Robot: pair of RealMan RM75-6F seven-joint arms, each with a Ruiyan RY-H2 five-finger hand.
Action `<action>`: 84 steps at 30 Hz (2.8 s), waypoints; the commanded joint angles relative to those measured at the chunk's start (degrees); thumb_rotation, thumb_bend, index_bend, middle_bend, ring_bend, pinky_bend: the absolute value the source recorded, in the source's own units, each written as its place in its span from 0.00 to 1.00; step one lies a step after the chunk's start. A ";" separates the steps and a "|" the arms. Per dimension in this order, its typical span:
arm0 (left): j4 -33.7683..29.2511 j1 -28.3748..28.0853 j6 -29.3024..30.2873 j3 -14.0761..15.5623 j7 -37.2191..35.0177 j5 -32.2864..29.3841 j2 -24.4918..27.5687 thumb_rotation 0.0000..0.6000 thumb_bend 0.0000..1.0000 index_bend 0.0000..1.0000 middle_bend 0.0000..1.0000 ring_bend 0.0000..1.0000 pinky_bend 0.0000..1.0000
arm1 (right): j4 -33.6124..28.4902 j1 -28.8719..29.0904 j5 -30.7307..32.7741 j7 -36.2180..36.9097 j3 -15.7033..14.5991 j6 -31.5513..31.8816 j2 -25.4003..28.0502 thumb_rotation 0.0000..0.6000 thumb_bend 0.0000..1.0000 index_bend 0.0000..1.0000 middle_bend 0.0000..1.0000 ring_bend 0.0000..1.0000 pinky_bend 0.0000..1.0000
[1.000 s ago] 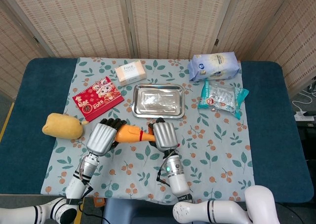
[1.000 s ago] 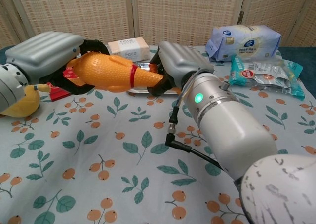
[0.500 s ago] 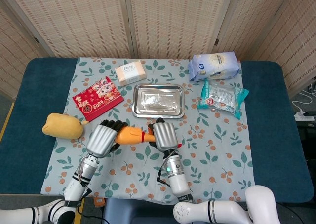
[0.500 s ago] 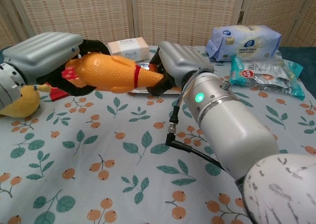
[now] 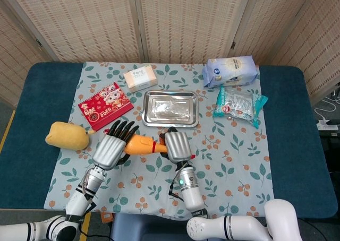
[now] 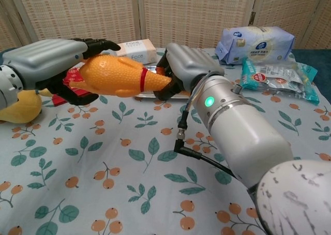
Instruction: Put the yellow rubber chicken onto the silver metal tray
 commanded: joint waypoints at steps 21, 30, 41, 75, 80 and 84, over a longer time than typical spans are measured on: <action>8.20 0.16 5.27 -0.26 -6.11 5.60 -7.37 1.00 0.58 0.54 0.66 0.62 0.41 | -0.88 -0.05 -0.03 1.05 0.06 -0.23 0.45 1.00 0.42 0.92 0.66 0.93 1.00; 9.79 0.66 7.17 -1.29 -8.26 6.41 -9.00 1.00 0.80 0.84 0.92 0.83 0.68 | -1.35 -0.01 0.18 0.97 -0.02 -0.20 0.57 1.00 0.42 0.92 0.66 0.93 1.00; 9.10 1.01 7.63 -1.37 -8.48 7.26 -8.84 1.00 0.80 0.85 0.93 0.83 0.69 | -1.61 0.11 0.19 0.70 -0.05 0.10 0.56 1.00 0.42 0.92 0.66 0.93 1.00; 2.79 0.73 0.50 0.41 -5.52 3.93 -2.47 1.00 0.35 0.00 0.00 0.00 0.00 | 0.73 -0.63 0.43 1.22 -1.26 -0.67 1.10 1.00 0.42 0.92 0.66 0.93 1.00; -0.39 0.95 0.00 0.53 -6.01 3.36 -0.04 1.00 0.34 0.00 0.00 0.00 0.00 | 1.74 -0.58 0.23 0.65 -1.71 -0.43 0.68 1.00 0.42 0.92 0.66 0.93 1.00; -3.74 1.41 -0.38 0.72 -7.08 2.88 2.78 1.00 0.33 0.00 0.00 0.00 0.00 | 2.88 -0.66 0.36 0.21 -1.64 -0.26 0.64 1.00 0.42 0.92 0.66 0.93 1.00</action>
